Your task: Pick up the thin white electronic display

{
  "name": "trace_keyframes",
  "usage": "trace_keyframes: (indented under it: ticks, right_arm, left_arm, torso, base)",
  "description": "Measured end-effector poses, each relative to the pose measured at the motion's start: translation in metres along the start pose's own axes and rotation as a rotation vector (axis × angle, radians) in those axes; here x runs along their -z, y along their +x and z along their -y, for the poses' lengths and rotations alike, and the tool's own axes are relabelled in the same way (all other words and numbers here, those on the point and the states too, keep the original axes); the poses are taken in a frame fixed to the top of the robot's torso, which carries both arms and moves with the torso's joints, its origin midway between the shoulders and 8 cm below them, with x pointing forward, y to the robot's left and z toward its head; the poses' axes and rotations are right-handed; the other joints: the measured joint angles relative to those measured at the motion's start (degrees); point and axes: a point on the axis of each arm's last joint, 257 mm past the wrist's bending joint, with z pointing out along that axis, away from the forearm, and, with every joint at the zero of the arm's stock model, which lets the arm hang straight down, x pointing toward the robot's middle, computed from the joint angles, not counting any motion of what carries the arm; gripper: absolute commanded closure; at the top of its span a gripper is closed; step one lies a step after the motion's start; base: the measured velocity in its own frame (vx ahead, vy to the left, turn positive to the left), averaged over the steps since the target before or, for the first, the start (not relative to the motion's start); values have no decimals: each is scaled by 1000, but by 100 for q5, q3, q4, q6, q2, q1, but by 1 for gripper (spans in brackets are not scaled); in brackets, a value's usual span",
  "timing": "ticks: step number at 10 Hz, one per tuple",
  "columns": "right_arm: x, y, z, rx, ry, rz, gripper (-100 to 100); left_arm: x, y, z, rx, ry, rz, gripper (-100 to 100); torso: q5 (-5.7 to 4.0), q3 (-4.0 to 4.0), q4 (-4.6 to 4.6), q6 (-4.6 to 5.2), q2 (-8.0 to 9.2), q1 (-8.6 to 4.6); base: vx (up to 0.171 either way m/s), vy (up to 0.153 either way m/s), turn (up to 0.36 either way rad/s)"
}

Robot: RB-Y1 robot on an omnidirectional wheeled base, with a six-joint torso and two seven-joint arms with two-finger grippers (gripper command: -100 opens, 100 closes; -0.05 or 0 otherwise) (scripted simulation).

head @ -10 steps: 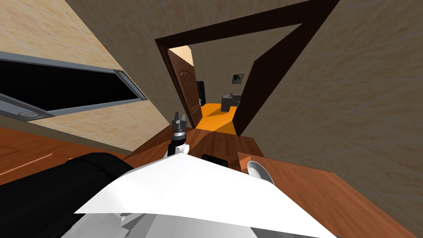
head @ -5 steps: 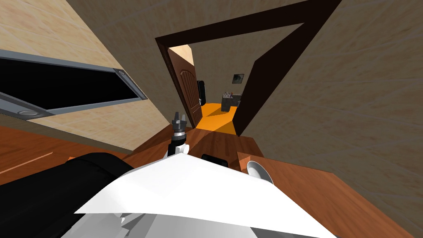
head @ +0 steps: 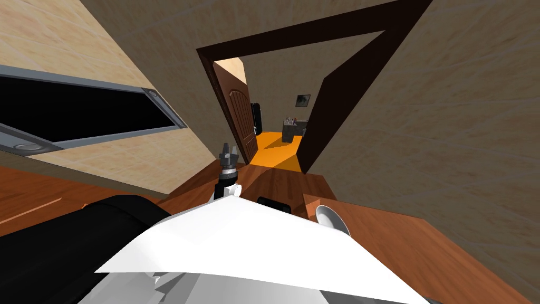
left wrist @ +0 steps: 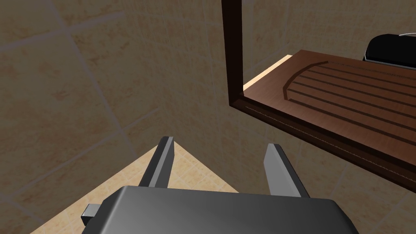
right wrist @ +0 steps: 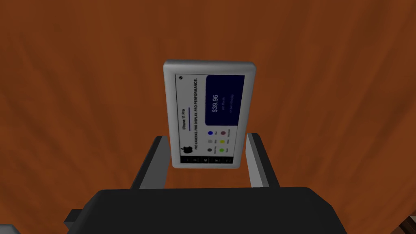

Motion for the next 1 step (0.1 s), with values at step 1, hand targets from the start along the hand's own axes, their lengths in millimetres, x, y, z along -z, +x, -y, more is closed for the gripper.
trace_keyframes:
  ticks: [1]
  right_arm:
    - [1,0,1,0,0,-1,0]
  left_arm:
    - [0,0,0,0,0,0,0]
  torso:
    - [-4,1,1,-2,1,-7]
  base:
    - [1,5,0]
